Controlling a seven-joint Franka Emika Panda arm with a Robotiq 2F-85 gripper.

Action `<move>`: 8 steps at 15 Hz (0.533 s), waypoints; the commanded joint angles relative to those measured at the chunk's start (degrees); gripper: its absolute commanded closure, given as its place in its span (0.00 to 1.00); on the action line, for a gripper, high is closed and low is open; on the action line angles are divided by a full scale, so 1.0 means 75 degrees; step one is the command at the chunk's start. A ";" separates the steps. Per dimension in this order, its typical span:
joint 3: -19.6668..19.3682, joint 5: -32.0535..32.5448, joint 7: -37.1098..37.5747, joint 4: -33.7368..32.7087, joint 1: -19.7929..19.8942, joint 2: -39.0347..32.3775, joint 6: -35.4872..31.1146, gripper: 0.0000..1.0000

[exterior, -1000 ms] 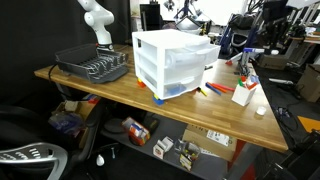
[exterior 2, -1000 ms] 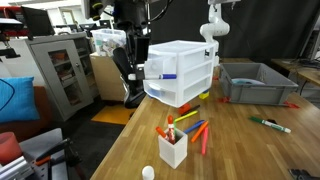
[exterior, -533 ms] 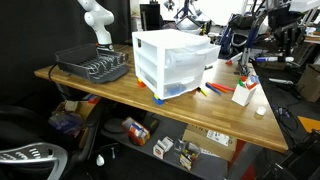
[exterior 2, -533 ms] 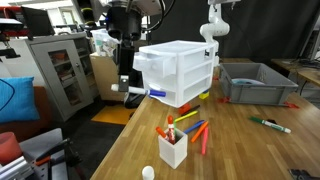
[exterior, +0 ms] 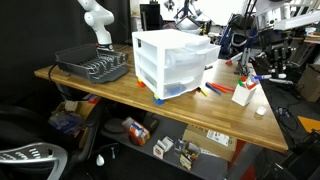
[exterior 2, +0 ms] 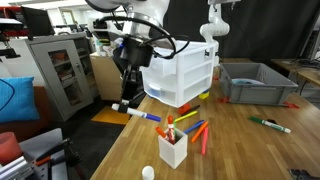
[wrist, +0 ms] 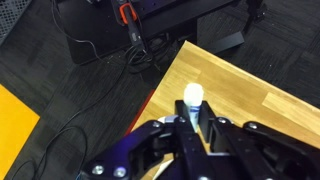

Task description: Put the marker inside the stationary holder

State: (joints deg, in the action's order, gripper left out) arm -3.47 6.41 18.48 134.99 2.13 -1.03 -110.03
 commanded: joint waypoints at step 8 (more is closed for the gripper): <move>-0.0351 -0.1134 -0.0618 -0.0922 0.0301 -0.1275 -0.0011 0.83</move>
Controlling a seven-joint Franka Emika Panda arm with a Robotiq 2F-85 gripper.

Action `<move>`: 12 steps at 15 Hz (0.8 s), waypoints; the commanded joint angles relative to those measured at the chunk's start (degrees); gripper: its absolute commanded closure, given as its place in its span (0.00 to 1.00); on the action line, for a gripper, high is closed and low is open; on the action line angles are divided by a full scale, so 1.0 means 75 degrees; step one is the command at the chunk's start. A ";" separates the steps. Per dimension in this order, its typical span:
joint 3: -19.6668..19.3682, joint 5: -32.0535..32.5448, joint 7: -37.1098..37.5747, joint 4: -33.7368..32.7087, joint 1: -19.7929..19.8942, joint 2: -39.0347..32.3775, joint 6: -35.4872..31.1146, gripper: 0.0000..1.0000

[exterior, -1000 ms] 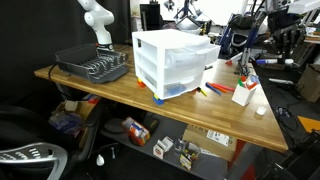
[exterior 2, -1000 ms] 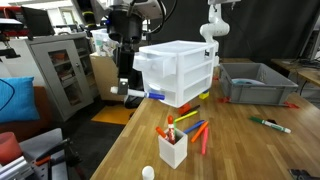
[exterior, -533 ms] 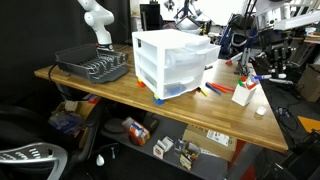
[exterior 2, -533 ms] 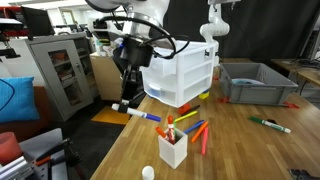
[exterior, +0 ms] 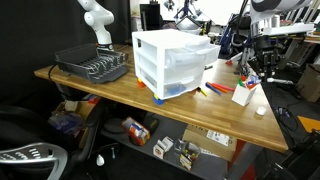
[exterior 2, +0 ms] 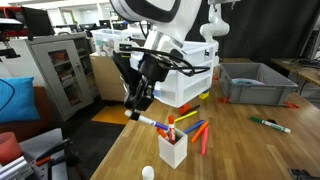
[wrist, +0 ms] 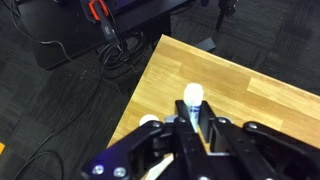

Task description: Put the marker inside the stationary holder

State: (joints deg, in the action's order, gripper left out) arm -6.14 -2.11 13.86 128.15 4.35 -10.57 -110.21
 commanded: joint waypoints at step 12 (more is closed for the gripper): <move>0.0054 -0.0059 0.0287 0.0003 -0.0101 0.0292 0.0661 0.96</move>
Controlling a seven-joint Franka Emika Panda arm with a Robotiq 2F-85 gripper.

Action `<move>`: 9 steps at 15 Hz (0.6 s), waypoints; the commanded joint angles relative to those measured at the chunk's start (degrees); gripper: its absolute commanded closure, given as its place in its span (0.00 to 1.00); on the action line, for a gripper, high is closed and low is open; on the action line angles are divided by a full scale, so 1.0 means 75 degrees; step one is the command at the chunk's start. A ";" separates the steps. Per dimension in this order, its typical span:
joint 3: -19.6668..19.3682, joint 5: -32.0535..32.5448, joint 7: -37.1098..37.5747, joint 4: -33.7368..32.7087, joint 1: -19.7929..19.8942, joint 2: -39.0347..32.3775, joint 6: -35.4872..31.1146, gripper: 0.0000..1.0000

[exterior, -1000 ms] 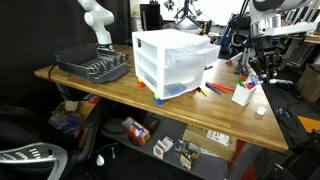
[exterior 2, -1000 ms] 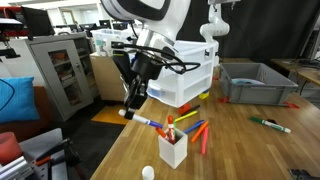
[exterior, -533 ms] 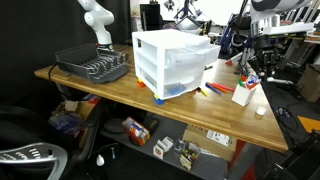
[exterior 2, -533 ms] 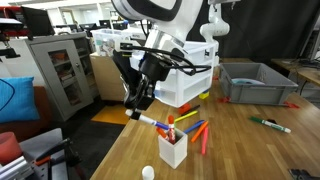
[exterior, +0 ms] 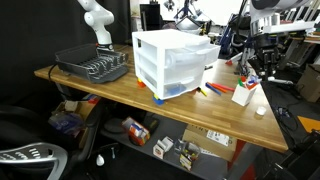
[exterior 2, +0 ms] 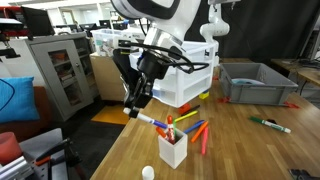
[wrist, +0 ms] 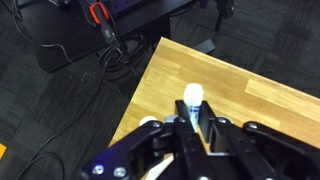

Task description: Put the marker inside the stationary holder

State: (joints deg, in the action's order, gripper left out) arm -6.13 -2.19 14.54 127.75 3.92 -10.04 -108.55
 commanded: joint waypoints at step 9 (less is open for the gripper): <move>-0.0165 -0.0279 0.0198 -0.1057 0.0210 -0.0393 0.1084 0.96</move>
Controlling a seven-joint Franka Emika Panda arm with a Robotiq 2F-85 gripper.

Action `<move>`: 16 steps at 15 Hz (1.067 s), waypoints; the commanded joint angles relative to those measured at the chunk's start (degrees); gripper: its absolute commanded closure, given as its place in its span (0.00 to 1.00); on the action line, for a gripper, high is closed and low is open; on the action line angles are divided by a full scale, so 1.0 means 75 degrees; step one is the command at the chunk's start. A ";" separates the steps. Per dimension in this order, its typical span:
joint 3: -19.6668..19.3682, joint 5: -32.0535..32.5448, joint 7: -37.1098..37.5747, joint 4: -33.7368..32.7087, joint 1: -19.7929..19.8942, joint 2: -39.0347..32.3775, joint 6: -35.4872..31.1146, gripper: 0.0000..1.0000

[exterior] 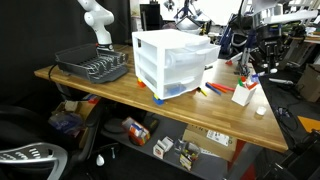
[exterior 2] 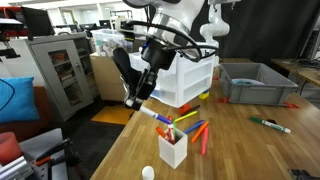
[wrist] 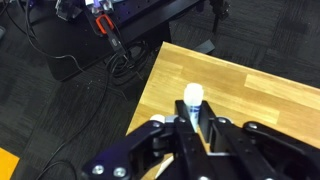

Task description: Put the marker inside the stationary holder

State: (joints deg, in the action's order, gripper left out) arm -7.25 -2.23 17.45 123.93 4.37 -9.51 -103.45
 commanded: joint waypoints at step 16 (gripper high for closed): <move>-0.0038 -0.1207 -0.0688 -0.2156 0.0501 -0.2198 0.1774 0.96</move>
State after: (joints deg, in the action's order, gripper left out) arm -7.89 -8.83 14.56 111.22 6.81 -22.55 -93.13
